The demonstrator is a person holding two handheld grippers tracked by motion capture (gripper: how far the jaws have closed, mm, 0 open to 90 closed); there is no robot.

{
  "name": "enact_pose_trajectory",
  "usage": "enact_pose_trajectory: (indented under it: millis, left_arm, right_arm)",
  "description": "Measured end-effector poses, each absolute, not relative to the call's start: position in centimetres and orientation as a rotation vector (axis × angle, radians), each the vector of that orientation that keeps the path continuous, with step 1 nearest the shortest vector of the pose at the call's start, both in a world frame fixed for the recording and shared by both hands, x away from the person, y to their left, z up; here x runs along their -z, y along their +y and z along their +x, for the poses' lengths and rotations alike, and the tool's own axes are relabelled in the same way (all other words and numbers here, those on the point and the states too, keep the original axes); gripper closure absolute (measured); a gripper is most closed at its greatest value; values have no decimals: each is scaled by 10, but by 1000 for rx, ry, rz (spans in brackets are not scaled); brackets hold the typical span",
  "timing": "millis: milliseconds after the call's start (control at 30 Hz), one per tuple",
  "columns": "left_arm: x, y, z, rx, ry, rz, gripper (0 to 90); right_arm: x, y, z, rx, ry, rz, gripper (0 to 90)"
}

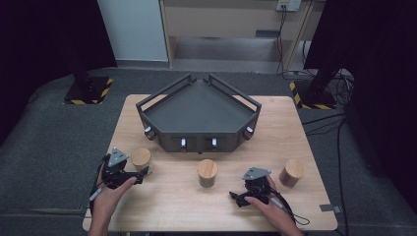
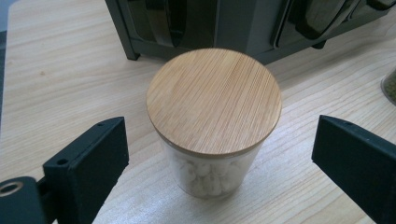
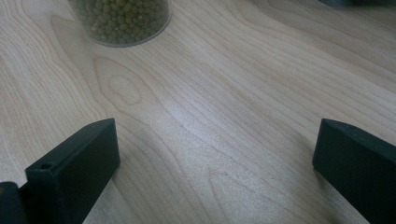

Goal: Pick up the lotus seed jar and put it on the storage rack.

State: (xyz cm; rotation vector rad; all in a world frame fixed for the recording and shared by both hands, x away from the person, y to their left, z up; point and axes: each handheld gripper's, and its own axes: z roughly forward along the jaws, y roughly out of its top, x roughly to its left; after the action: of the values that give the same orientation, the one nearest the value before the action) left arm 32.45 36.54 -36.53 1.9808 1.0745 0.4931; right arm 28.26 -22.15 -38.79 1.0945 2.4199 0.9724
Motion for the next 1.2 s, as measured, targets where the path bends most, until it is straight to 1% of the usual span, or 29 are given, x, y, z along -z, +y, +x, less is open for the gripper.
enact_pose_trajectory:
  millis: [600,1200]
  left_arm:
    - [381,365,333,-468,1111,1992,25]
    - [389,360,338,-467,1105,2029,24]
  right_arm:
    - [388,-222,282,-973,2419,1096,10]
    - [388,-222,282,-974,2420,1096,9]
